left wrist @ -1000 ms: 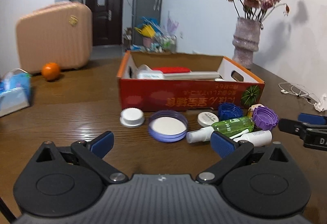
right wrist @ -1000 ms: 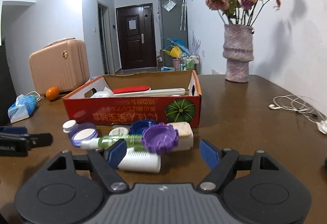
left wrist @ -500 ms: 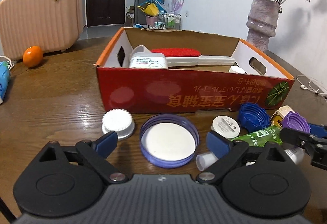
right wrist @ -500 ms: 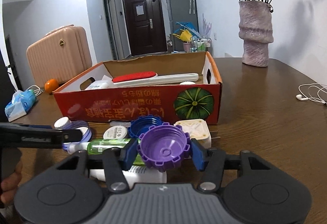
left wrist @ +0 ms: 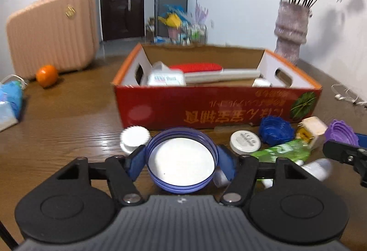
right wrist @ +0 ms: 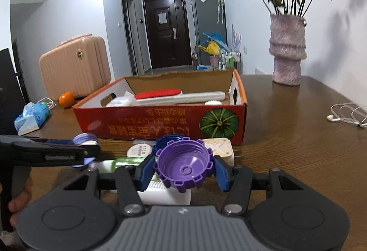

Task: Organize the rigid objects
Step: 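Grasp the purple cap with the right gripper while the left gripper grasps the blue-rimmed white lid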

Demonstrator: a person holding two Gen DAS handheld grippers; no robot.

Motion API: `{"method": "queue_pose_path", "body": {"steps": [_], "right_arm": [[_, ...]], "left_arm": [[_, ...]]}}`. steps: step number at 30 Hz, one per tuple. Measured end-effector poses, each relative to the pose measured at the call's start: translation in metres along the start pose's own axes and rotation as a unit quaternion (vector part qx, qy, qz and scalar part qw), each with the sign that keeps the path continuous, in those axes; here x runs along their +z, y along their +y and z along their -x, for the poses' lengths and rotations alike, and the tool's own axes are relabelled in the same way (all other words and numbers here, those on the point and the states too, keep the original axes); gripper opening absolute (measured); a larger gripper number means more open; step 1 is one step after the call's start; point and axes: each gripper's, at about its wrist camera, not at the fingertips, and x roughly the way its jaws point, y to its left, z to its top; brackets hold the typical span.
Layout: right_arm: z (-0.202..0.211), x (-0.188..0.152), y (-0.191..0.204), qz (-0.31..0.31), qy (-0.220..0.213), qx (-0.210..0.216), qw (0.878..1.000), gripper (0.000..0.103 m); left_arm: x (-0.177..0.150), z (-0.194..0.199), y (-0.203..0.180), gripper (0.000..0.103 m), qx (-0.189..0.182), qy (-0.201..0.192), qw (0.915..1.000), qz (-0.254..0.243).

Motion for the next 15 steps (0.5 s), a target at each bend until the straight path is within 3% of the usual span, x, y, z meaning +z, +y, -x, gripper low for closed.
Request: {"method": "queue_pose_path", "body": {"steps": [8, 15], "right_arm": [[0.056, -0.016, 0.015, -0.002, -0.015, 0.010, 1.000, 0.054], [0.105, -0.043, 0.031, -0.003, -0.017, 0.017, 1.000, 0.054]], "left_arm": [[-0.025, 0.101, 0.000, 0.067, -0.023, -0.044, 0.9987, 0.013], [-0.043, 0.153, -0.008, 0.067, -0.040, -0.068, 0.9968, 0.007]]}}
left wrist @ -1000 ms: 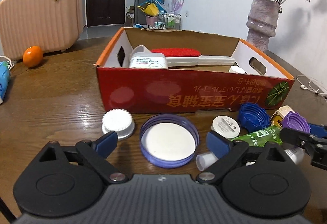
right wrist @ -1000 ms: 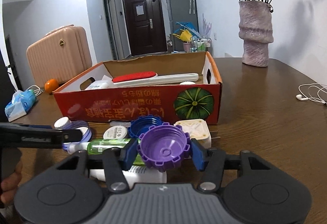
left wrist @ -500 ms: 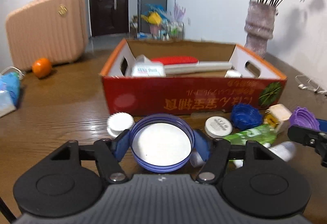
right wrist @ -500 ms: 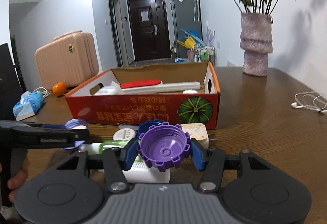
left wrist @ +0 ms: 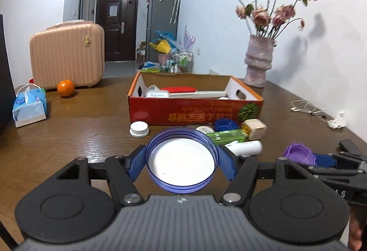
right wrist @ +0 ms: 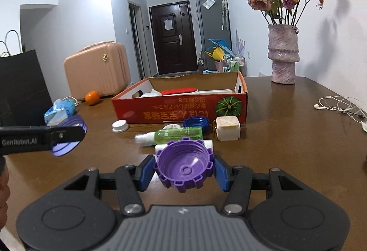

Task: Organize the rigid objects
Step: 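Grasp the purple cap with the right gripper while the left gripper grasps the blue-rimmed white lid, then carry the purple cap and blue-rimmed lid into the box and open both grippers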

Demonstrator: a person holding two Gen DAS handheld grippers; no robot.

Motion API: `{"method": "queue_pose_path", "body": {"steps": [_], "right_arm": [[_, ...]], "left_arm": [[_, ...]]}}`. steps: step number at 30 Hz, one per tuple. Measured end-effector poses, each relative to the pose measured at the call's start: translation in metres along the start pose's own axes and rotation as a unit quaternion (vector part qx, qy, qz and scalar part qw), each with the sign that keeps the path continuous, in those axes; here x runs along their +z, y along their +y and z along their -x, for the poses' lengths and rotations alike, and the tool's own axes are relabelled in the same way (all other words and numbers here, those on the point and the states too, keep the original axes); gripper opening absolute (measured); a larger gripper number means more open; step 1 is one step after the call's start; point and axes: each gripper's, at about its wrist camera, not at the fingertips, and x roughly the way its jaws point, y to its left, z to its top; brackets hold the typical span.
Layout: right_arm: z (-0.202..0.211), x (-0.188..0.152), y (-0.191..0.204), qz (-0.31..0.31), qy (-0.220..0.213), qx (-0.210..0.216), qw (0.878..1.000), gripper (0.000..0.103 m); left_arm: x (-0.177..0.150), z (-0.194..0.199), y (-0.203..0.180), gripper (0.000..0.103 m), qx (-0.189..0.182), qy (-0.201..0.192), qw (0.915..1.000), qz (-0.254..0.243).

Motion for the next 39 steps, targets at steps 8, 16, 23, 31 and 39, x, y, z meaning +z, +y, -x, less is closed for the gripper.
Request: {"method": "queue_pose_path", "body": {"steps": [8, 16, 23, 31, 39], "right_arm": [[0.040, -0.012, 0.007, 0.000, -0.015, -0.009, 1.000, 0.054], [0.040, 0.003, -0.002, -0.007, -0.027, 0.002, 1.000, 0.054], [-0.006, 0.065, -0.028, -0.007, -0.031, 0.029, 0.999, 0.054], [-0.139, 0.157, -0.067, -0.039, 0.031, 0.060, 0.997, 0.054], [-0.297, 0.195, -0.091, -0.072, 0.151, 0.035, 0.985, 0.054]], "left_arm": [[-0.007, 0.032, -0.009, 0.067, -0.017, -0.020, 0.9996, -0.005], [0.021, 0.007, -0.002, 0.067, -0.051, -0.019, 0.9985, 0.006], [0.088, -0.075, 0.013, 0.067, -0.079, 0.002, 0.9968, 0.011], [0.131, -0.240, 0.008, 0.067, -0.061, 0.101, 0.9925, -0.033], [0.137, -0.336, 0.008, 0.068, -0.036, 0.160, 0.9833, -0.079]]}}
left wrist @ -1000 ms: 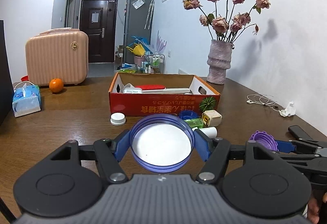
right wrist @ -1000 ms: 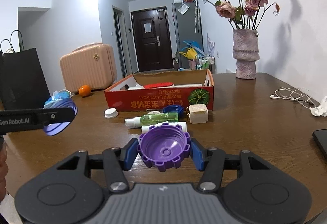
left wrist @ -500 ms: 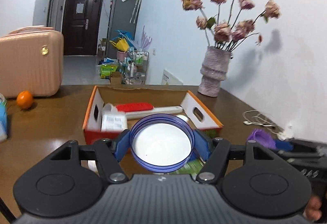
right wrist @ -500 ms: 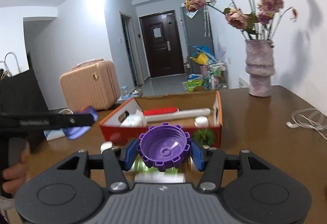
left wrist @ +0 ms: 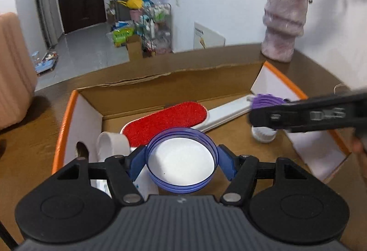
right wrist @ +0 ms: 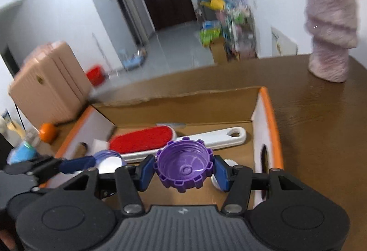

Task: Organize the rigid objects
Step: 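Carry the purple cap and blue-rimmed lid into the box and open both grippers, then withdraw both grippers from the box back toward the table items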

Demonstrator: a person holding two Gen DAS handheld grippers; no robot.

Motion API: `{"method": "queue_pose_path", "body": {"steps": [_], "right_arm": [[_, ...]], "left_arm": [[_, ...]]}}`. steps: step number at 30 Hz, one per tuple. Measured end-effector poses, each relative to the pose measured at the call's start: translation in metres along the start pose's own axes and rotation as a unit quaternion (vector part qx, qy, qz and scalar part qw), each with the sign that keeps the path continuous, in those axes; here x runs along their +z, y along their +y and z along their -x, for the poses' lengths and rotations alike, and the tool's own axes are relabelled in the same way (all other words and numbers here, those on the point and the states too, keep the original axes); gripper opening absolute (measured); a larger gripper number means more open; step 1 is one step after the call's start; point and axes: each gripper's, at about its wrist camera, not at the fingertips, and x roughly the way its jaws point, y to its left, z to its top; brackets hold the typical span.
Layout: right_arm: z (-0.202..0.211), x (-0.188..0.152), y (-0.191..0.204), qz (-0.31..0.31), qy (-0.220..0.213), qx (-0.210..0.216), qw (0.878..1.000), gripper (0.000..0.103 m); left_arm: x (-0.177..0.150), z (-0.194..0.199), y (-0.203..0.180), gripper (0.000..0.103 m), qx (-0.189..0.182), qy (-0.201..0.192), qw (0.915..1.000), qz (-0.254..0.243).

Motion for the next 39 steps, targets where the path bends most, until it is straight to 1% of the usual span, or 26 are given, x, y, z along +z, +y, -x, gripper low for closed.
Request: {"method": "queue_pose_path", "body": {"steps": [1, 3, 4, 6, 8, 9, 12, 14, 18, 20, 23, 25, 27, 30, 33, 36, 39], "right_arm": [[-0.013, 0.004, 0.000, 0.003, 0.013, -0.004, 1.000, 0.054], [-0.034, 0.010, 0.000, 0.004, 0.033, -0.022, 0.999, 0.055], [-0.043, 0.010, 0.001, 0.010, 0.044, -0.030, 0.999, 0.056], [-0.053, 0.010, 0.004, 0.016, 0.058, -0.041, 0.997, 0.056], [-0.053, 0.010, 0.006, 0.018, 0.054, -0.036, 0.998, 0.058], [-0.051, 0.011, 0.005, 0.016, 0.048, -0.030, 0.998, 0.060], [-0.031, 0.013, 0.003, 0.013, 0.031, -0.027, 0.999, 0.061], [-0.013, 0.016, 0.001, 0.014, 0.020, -0.024, 0.999, 0.062], [0.042, 0.008, -0.001, 0.037, -0.004, -0.035, 0.999, 0.068], [0.067, -0.001, 0.000, 0.055, -0.019, -0.045, 0.997, 0.070], [0.107, -0.022, 0.008, 0.086, -0.041, -0.060, 0.994, 0.070], [0.134, -0.041, 0.016, 0.105, -0.061, -0.064, 0.991, 0.072], [0.163, -0.064, 0.024, 0.115, -0.087, -0.064, 0.987, 0.074], [0.204, -0.109, 0.036, 0.125, -0.124, -0.054, 0.983, 0.075], [0.235, -0.160, 0.047, 0.123, -0.151, -0.043, 0.980, 0.076], [0.256, -0.208, 0.055, 0.111, -0.164, -0.036, 0.980, 0.076], [0.269, -0.256, 0.060, 0.099, -0.164, -0.036, 0.981, 0.076]], "left_arm": [[0.000, -0.004, 0.001, 0.068, 0.003, 0.003, 1.0000, -0.005], [0.001, -0.009, 0.001, 0.074, 0.004, 0.000, 0.9999, -0.011], [0.001, -0.010, 0.002, 0.079, -0.004, 0.001, 1.0000, -0.009], [0.002, -0.007, 0.006, 0.079, -0.021, 0.007, 0.9998, 0.000], [0.003, 0.002, 0.010, 0.079, -0.028, 0.004, 0.9996, 0.009], [0.003, 0.006, 0.012, 0.079, -0.024, 0.000, 0.9996, 0.011], [0.004, 0.029, 0.022, 0.080, -0.011, -0.018, 0.9995, 0.023], [0.001, 0.051, 0.032, 0.081, 0.003, -0.031, 0.9990, 0.032], [-0.015, 0.101, 0.044, 0.083, 0.040, -0.055, 0.9971, 0.035], [-0.027, 0.126, 0.046, 0.084, 0.050, -0.066, 0.9959, 0.036], [-0.051, 0.168, 0.045, 0.085, 0.063, -0.091, 0.9929, 0.045], [-0.074, 0.197, 0.042, 0.088, 0.066, -0.113, 0.9898, 0.055], [-0.102, 0.219, 0.033, 0.088, 0.073, -0.125, 0.9877, 0.059], [-0.144, 0.251, 0.020, 0.088, 0.072, -0.142, 0.9850, 0.068], [-0.182, 0.281, 0.003, 0.090, 0.056, -0.166, 0.9812, 0.081], [-0.218, 0.303, -0.011, 0.092, 0.040, -0.180, 0.9779, 0.098], [-0.251, 0.313, -0.024, 0.093, 0.031, -0.173, 0.9784, 0.108]]}}
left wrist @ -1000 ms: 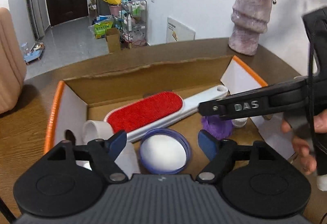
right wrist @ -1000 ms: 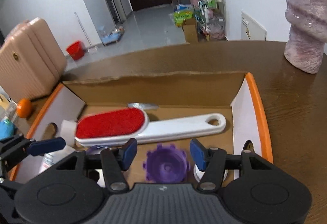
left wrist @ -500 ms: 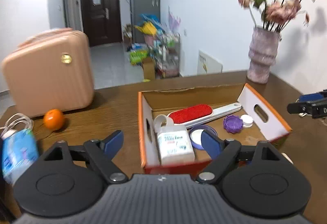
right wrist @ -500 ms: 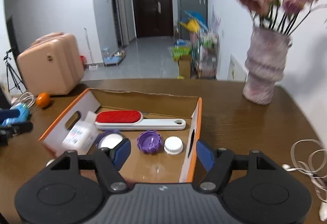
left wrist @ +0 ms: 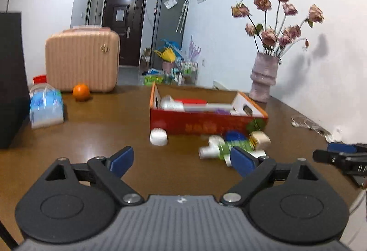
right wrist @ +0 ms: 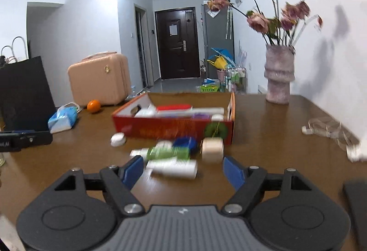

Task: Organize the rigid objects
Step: 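Withdraw both grippers from the box back toward the table items, then grasp the white spray bottle with the right gripper while the left gripper grasps the white ribbed cap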

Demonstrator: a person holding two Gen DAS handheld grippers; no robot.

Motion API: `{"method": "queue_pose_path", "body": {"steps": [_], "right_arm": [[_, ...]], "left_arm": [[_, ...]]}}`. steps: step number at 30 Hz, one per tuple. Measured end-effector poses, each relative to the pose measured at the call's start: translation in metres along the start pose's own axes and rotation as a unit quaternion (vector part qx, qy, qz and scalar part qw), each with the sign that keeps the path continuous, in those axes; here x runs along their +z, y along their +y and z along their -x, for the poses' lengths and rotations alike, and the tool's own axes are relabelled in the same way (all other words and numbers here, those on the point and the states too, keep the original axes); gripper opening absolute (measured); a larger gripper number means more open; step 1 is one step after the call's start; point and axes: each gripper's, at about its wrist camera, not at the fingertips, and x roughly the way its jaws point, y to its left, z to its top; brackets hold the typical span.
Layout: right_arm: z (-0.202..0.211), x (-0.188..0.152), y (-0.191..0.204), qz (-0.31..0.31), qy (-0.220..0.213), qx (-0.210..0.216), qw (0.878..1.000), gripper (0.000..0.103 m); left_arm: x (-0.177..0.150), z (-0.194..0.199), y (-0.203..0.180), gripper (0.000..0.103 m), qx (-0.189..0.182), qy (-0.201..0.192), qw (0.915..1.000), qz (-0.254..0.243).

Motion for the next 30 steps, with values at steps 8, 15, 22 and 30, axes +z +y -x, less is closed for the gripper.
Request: {"method": "queue_pose_path", "body": {"steps": [8, 15, 22, 30], "right_arm": [[0.037, -0.064, 0.022, 0.009, 0.015, 0.012, 1.000, 0.074], [0.007, -0.062, 0.022, 0.035, 0.028, -0.006, 0.999, 0.074], [-0.076, -0.035, 0.030, 0.123, 0.057, 0.018, 0.991, 0.071], [-0.167, -0.009, 0.032, 0.183, 0.111, 0.039, 0.976, 0.056]], "left_arm": [[-0.040, 0.016, -0.006, 0.093, 0.012, 0.016, 0.9997, -0.010], [-0.030, -0.024, -0.003, 0.092, 0.039, 0.020, 0.9986, -0.030], [0.003, -0.116, 0.014, 0.081, 0.032, 0.053, 0.9970, -0.046], [0.025, -0.226, 0.037, 0.071, 0.032, 0.092, 0.9940, -0.049]]}}
